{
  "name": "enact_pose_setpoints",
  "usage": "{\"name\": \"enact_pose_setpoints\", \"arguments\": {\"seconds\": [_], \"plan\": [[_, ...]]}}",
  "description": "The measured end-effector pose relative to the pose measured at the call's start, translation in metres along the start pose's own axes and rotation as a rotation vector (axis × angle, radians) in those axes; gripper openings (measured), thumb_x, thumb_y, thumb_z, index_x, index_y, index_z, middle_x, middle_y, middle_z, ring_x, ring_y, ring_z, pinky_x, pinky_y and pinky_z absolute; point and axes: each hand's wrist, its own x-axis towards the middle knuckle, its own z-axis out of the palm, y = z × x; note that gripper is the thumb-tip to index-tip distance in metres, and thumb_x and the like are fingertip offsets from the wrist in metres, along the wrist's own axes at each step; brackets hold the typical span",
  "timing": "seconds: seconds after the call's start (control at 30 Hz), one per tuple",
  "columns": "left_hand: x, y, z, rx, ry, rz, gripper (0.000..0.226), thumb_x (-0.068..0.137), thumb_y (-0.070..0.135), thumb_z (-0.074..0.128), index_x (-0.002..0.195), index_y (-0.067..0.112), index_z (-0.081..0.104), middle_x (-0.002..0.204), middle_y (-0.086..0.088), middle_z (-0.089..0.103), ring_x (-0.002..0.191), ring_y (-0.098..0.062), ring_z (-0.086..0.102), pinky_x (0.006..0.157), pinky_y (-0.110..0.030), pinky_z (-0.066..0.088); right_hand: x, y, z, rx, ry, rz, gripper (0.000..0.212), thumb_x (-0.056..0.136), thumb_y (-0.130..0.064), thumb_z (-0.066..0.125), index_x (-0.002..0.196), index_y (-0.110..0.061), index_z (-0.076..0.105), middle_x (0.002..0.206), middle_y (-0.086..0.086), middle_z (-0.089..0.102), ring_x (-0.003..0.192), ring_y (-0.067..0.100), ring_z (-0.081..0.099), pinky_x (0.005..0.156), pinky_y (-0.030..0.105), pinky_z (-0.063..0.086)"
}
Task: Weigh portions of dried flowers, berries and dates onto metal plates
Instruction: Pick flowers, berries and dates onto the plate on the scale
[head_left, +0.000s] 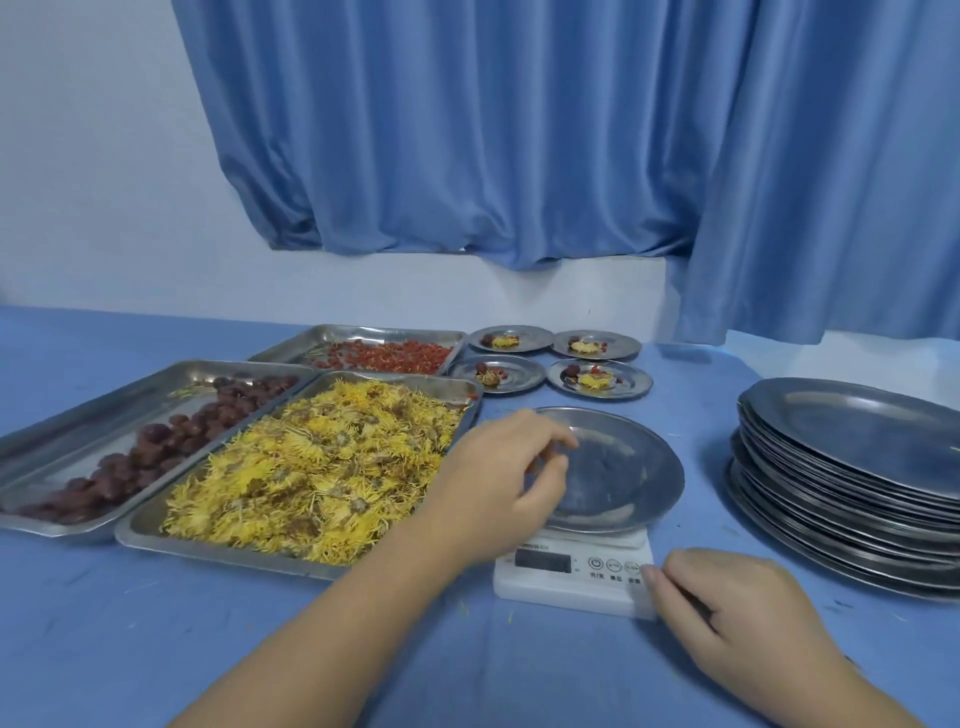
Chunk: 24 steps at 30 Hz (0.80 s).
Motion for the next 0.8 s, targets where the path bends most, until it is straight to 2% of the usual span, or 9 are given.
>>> {"name": "enact_pose_setpoints", "arguments": {"seconds": [0.1, 0.2, 0.3, 0.37, 0.47, 0.53, 0.63, 0.7, 0.8], "plan": [[-0.008, -0.025, -0.046, 0.181, -0.09, -0.056, 0.024, 0.092, 0.036, 0.045, 0.11, 0.031, 0.061, 0.093, 0.019, 0.057, 0.084, 0.001, 0.052, 0.074, -0.023, 0.047, 0.009, -0.01, 0.0, 0.044, 0.115, -0.021, 0.045, 0.087, -0.032, 0.046, 0.047, -0.014, 0.034, 0.042, -0.002, 0.031, 0.039, 0.018, 0.031, 0.042, 0.028, 0.025], [-0.009, -0.06, -0.093, 0.255, -0.146, -0.239, 0.015, 0.093, 0.036, 0.05, 0.106, 0.038, 0.059, 0.098, 0.019, 0.059, 0.084, 0.001, 0.056, 0.072, -0.027, 0.05, 0.029, -0.023, 0.002, 0.171, 0.204, 0.071, 0.047, 0.087, -0.03, 0.046, 0.047, -0.013, 0.028, 0.044, -0.005, 0.022, 0.044, 0.01, 0.021, 0.045, 0.025, 0.023], [-0.006, -0.097, -0.13, 0.306, -0.221, -0.436, 0.013, 0.095, 0.031, 0.055, 0.106, 0.037, 0.059, 0.102, 0.016, 0.061, 0.079, 0.004, 0.058, 0.064, -0.02, 0.044, 0.045, -0.035, 0.008, 0.236, 0.252, 0.118, 0.047, 0.087, -0.029, 0.044, 0.047, -0.012, 0.026, 0.048, -0.008, 0.016, 0.049, 0.01, 0.021, 0.046, 0.024, 0.023], [-0.007, -0.113, -0.144, 0.398, -0.295, -0.503, 0.018, 0.095, 0.03, 0.056, 0.111, 0.035, 0.061, 0.108, 0.013, 0.062, 0.085, 0.008, 0.053, 0.064, -0.015, 0.039, 0.045, -0.036, 0.016, 0.226, 0.24, 0.114, 0.048, 0.088, -0.029, 0.044, 0.047, -0.011, 0.026, 0.049, -0.007, 0.016, 0.049, 0.011, 0.02, 0.046, 0.025, 0.023], [-0.004, -0.118, -0.143, 0.418, -0.299, -0.472, 0.018, 0.094, 0.029, 0.059, 0.108, 0.039, 0.06, 0.109, 0.016, 0.061, 0.086, 0.011, 0.051, 0.064, -0.011, 0.035, 0.036, -0.031, 0.025, 0.212, 0.174, 0.102, 0.047, 0.088, -0.032, 0.043, 0.049, -0.011, 0.027, 0.048, -0.006, 0.019, 0.044, 0.014, 0.023, 0.044, 0.029, 0.027], [0.002, -0.113, -0.128, 0.365, -0.352, -0.413, 0.023, 0.092, 0.028, 0.062, 0.112, 0.04, 0.06, 0.115, 0.017, 0.06, 0.091, 0.008, 0.053, 0.069, -0.012, 0.038, 0.032, -0.028, 0.025, 0.209, 0.168, 0.089, 0.046, 0.088, -0.032, 0.044, 0.05, -0.014, 0.027, 0.049, -0.007, 0.019, 0.046, 0.011, 0.021, 0.045, 0.028, 0.028], [0.012, -0.106, -0.098, 0.362, -0.569, -0.361, 0.041, 0.091, 0.028, 0.065, 0.13, 0.036, 0.056, 0.137, 0.014, 0.052, 0.116, -0.004, 0.05, 0.097, -0.027, 0.04, 0.031, -0.026, 0.023, 0.212, 0.153, 0.098, 0.045, 0.087, -0.034, 0.044, 0.051, -0.016, 0.025, 0.047, -0.005, 0.02, 0.046, 0.01, 0.021, 0.046, 0.027, 0.028], [0.02, -0.105, -0.084, 0.425, -0.683, -0.347, 0.048, 0.091, 0.029, 0.066, 0.136, 0.035, 0.052, 0.144, 0.01, 0.048, 0.128, -0.012, 0.045, 0.107, -0.035, 0.038, 0.032, -0.024, 0.024, 0.224, 0.141, 0.107, 0.043, 0.088, -0.035, 0.044, 0.052, -0.02, 0.024, 0.049, -0.008, 0.018, 0.046, 0.009, 0.021, 0.046, 0.027, 0.028], [0.027, -0.107, -0.079, 0.434, -0.725, -0.397, 0.046, 0.09, 0.027, 0.067, 0.133, 0.034, 0.054, 0.134, 0.006, 0.057, 0.118, -0.015, 0.054, 0.1, -0.036, 0.044, 0.032, -0.02, 0.025, 0.246, 0.112, 0.115, 0.043, 0.089, -0.038, 0.042, 0.054, -0.02, 0.023, 0.049, -0.007, 0.019, 0.045, 0.012, 0.023, 0.046, 0.029, 0.028]]}}
